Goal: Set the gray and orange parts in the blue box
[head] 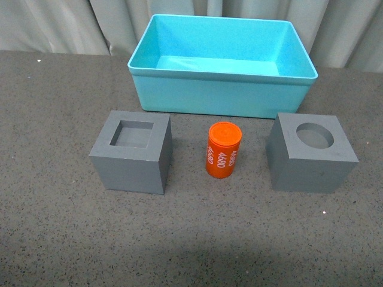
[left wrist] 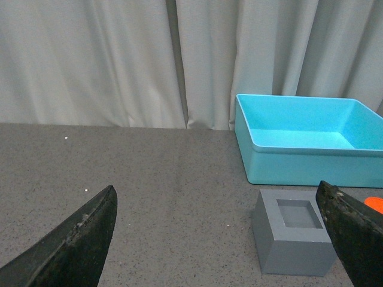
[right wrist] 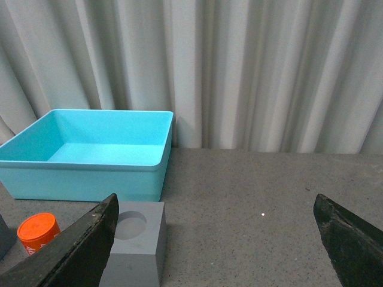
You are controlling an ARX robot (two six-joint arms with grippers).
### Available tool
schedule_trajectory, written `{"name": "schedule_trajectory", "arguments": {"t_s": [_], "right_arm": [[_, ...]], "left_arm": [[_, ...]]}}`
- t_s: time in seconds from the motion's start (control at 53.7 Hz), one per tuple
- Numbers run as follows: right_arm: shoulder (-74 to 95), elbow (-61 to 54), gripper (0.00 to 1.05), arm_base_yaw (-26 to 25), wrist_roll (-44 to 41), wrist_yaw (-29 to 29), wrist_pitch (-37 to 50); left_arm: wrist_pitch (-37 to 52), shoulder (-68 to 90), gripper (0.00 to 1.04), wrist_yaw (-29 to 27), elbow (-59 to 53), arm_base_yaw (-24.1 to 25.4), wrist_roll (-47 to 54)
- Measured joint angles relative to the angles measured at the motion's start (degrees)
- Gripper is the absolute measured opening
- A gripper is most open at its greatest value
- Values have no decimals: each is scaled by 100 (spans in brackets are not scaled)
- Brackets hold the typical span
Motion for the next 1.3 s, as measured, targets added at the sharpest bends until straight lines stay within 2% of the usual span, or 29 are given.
{"name": "schedule_trajectory", "arguments": {"t_s": [1.117,1.191,1.303], "right_arm": [[7,0,95,4,-42,39,-13],[608,94,95,177,-562,573,31],[2033,240,95,208,-721,442,798]], "left_arm": [[0,0,98,0,0,0,0],[0,0,98,-2,0,0,0],[0,0,98,2,0,0,2]]}}
